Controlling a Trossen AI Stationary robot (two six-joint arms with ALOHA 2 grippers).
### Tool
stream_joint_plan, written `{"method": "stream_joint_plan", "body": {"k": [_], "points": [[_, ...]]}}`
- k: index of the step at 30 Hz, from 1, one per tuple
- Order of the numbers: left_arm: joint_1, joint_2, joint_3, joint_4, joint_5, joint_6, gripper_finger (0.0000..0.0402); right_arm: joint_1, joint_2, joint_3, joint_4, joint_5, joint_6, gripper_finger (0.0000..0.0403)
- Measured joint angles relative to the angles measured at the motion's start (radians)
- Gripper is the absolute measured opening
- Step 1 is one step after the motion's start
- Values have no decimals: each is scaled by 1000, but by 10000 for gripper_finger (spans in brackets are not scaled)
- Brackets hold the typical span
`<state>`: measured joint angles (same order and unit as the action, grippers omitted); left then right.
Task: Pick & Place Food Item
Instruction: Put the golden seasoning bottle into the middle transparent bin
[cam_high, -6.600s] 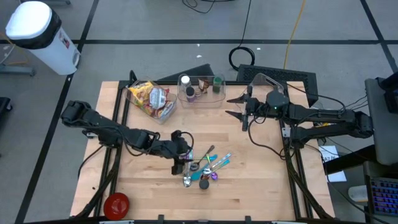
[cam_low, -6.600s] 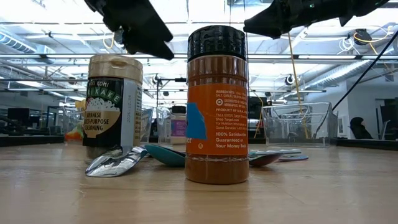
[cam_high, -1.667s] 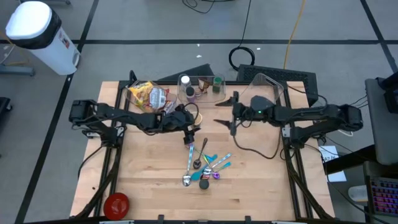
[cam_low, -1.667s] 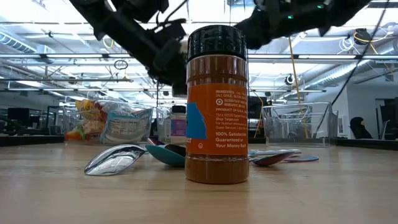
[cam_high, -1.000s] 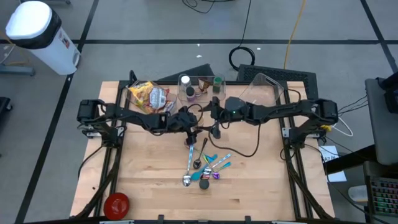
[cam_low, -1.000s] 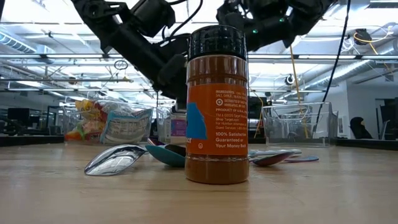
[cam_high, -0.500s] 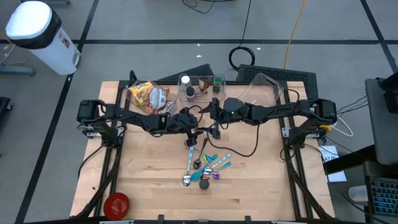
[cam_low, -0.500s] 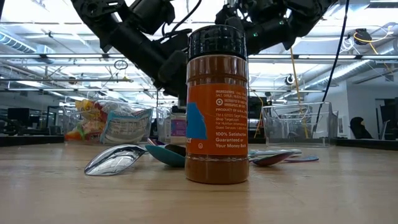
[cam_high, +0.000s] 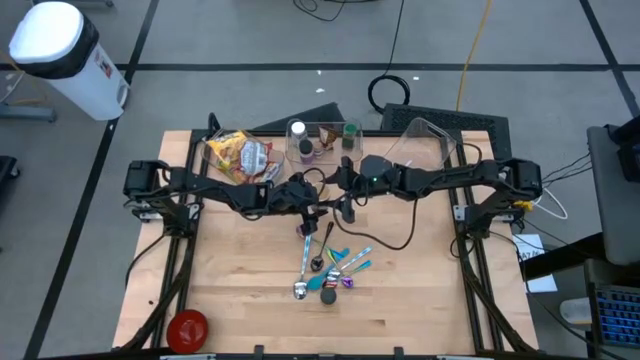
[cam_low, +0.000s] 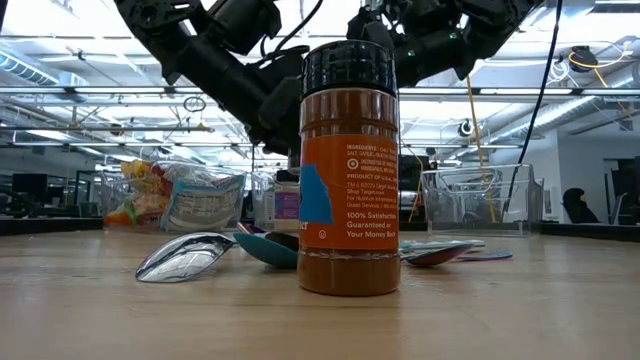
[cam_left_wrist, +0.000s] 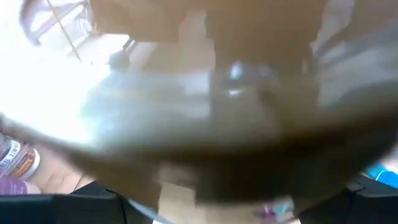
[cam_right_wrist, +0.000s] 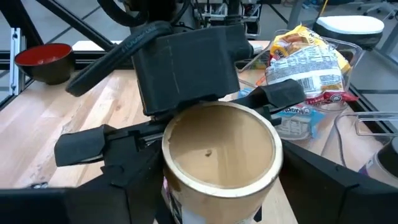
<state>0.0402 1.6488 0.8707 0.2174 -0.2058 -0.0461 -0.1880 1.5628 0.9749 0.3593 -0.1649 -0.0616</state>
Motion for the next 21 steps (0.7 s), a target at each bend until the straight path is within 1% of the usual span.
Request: {"method": "stream_joint_plan", "body": {"k": [3, 7, 12, 14, 16, 17, 21], "points": [[-1, -17, 0, -8, 4, 16, 307, -1, -28, 0, -25, -1, -1, 261], [-1, -72, 2, -30, -3, 57, 345, -2, -83, -2, -113, 9, -15, 261], [4, -178, 2, -128, -4, 33, 375, -9, -172, -2, -200, 34, -52, 261], [4, -227, 2, -182, -5, 12, 382, -12, -204, -3, -239, 83, -69, 261], [4, -264, 2, -222, -5, -6, 386, -19, -236, -22, -238, 151, -86, 261], [4, -280, 1, -254, -5, -20, 386, -26, -249, -33, -225, 188, -93, 261], [3, -304, 1, -278, -6, -46, 382, -68, -281, -101, -102, 311, -110, 261]]}}
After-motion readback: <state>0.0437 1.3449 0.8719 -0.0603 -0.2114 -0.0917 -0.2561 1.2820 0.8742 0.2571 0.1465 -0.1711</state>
